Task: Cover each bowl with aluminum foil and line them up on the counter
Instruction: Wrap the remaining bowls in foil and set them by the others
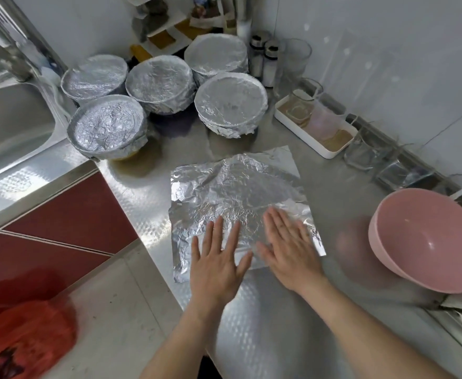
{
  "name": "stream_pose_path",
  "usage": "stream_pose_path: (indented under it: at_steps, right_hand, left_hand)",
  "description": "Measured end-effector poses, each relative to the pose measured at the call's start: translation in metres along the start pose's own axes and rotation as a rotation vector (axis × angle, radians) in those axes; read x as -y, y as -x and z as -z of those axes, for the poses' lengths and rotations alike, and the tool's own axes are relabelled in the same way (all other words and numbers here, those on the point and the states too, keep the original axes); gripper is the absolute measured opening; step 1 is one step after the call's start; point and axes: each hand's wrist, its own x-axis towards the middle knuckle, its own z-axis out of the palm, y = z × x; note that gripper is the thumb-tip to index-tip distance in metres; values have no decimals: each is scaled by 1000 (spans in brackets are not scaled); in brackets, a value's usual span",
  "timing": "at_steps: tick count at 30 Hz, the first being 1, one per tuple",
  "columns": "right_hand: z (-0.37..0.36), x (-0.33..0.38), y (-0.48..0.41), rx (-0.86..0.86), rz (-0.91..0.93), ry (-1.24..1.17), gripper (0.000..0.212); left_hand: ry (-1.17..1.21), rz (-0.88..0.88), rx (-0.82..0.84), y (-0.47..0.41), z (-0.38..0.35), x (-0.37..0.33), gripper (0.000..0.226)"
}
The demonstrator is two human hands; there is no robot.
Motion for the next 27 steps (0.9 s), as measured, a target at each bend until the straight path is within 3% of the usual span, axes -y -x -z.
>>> stream_pose_path:
  at_steps: [9,13,15,17,20,24,27]
  right_hand:
    - [7,-21,-8,123,-191,38,87]
    - [28,-18,-14,271,-217,-54,83]
    - [45,-12,-9,201,-239,-108,78]
    - [63,-7,0,-41,-252,-81,71]
    - [86,-10,22,-327,-369,-44,64]
    - [92,-33,39,-89,-686,-104,83]
    - [96,-44,48,-65,-703,-186,68]
  left_hand:
    - [55,159,34,-5,13,47,76]
    - [109,195,132,-10,27,40,75]
    - [156,248,120,-9,38,32,69]
    - [124,147,46,-1,47,19,60]
    - [71,-150,52,20,45,-4,45]
    - [81,-197,67,18,47,-5,37]
    - [85,-167,102,15,48,5,36]
